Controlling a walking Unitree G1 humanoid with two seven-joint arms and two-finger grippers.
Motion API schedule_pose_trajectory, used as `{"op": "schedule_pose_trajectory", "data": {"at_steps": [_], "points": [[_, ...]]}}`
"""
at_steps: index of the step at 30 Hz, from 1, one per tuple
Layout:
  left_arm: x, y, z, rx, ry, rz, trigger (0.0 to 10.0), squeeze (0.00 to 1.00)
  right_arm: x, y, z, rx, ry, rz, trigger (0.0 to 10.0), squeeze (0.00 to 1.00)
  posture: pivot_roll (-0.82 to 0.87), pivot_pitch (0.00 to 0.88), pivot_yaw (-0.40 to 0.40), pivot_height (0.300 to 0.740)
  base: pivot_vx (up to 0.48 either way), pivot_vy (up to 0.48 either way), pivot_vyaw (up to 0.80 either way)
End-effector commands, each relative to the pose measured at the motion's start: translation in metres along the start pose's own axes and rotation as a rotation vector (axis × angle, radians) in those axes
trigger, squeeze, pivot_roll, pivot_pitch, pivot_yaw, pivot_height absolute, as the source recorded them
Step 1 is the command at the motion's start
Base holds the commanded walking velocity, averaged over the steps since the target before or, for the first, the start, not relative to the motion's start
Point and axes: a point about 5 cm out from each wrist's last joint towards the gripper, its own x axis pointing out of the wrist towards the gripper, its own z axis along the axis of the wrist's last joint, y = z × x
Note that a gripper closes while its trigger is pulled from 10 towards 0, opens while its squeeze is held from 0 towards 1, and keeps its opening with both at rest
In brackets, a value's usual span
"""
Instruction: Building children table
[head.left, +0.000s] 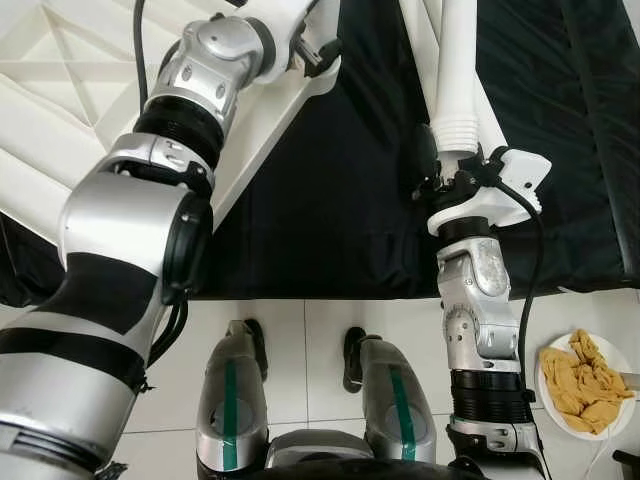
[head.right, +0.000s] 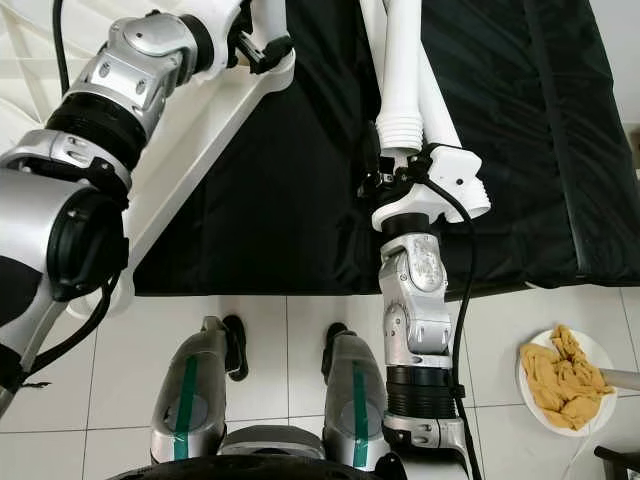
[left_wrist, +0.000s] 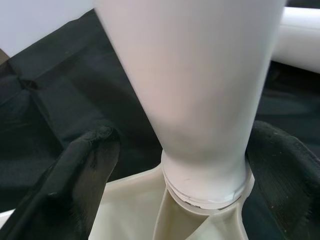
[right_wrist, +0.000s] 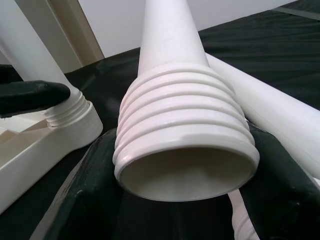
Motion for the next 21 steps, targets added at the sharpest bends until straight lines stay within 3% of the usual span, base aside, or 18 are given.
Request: {"op": "schedule_pose_trajectory", "data": {"at_steps": [1, 3, 6, 7, 9, 11, 13, 16, 18, 19, 21], "points": [[-0.020, 0.039, -0.005, -0.060, 0.008, 0.927, 10.0, 0.00, -0.004, 0.001, -0.002, 0.015, 0.014, -0.009, 10.0, 0.00, -0.02, 0.201, 0.010, 0.740, 0.000, 0.000, 0.00], [-0.017, 0.034, -0.005, -0.108, -0.017, 0.881, 10.0, 0.00, -0.004, 0.002, -0.003, 0.017, 0.016, -0.006, 10.0, 0.00, -0.01, 0.200, 0.011, 0.740, 0.000, 0.000, 0.00], [-0.003, 0.001, -0.010, -0.382, -0.164, 0.534, 10.0, 0.00, -0.004, 0.003, -0.005, 0.013, 0.022, 0.007, 10.0, 0.00, 0.01, 0.193, 0.014, 0.740, 0.000, 0.000, 0.00], [-0.003, 0.001, -0.010, -0.382, -0.164, 0.534, 10.0, 0.00, -0.004, 0.003, -0.005, 0.013, 0.022, 0.007, 10.0, 0.00, 0.01, 0.193, 0.014, 0.740, 0.000, 0.000, 0.00], [-0.003, -0.017, -0.009, -0.467, -0.266, 0.329, 10.0, 0.00, -0.003, 0.003, -0.007, 0.009, 0.026, 0.017, 10.0, 0.00, 0.03, 0.189, 0.009, 0.740, 0.000, 0.000, 0.00], [-0.007, -0.027, -0.009, -0.465, -0.295, 0.228, 10.0, 0.00, -0.001, 0.003, -0.008, 0.008, 0.028, 0.025, 10.0, 0.00, 0.03, 0.189, 0.009, 0.740, 0.000, 0.000, 0.00], [-0.010, -0.030, -0.009, -0.445, -0.319, 0.206, 10.0, 0.00, 0.000, 0.003, -0.009, 0.006, 0.029, 0.027, 10.0, 0.00, 0.05, 0.186, 0.007, 0.740, 0.000, 0.000, 0.00], [-0.029, -0.041, -0.011, -0.378, -0.392, 0.098, 10.0, 0.00, 0.006, 0.002, -0.008, -0.002, 0.019, 0.042, 10.0, 0.00, 0.07, 0.180, 0.004, 0.740, 0.000, 0.000, 0.00], [-0.036, -0.043, -0.013, -0.353, -0.401, 0.084, 10.0, 0.00, 0.009, 0.002, -0.007, -0.005, 0.010, 0.048, 10.0, 0.00, 0.07, 0.175, 0.001, 0.740, 0.000, 0.000, 0.00], [-0.049, -0.044, -0.019, -0.333, -0.407, 0.073, 10.0, 0.00, 0.013, 0.001, -0.004, -0.010, -0.008, 0.055, 10.0, 0.00, 0.08, 0.166, -0.003, 0.740, 0.000, 0.000, 0.00], [-0.053, -0.045, -0.021, -0.336, -0.406, 0.063, 10.0, 0.00, 0.014, 0.001, -0.003, -0.013, -0.015, 0.057, 10.0, 0.00, 0.08, 0.166, -0.003, 0.740, 0.000, 0.000, 0.00]]}}
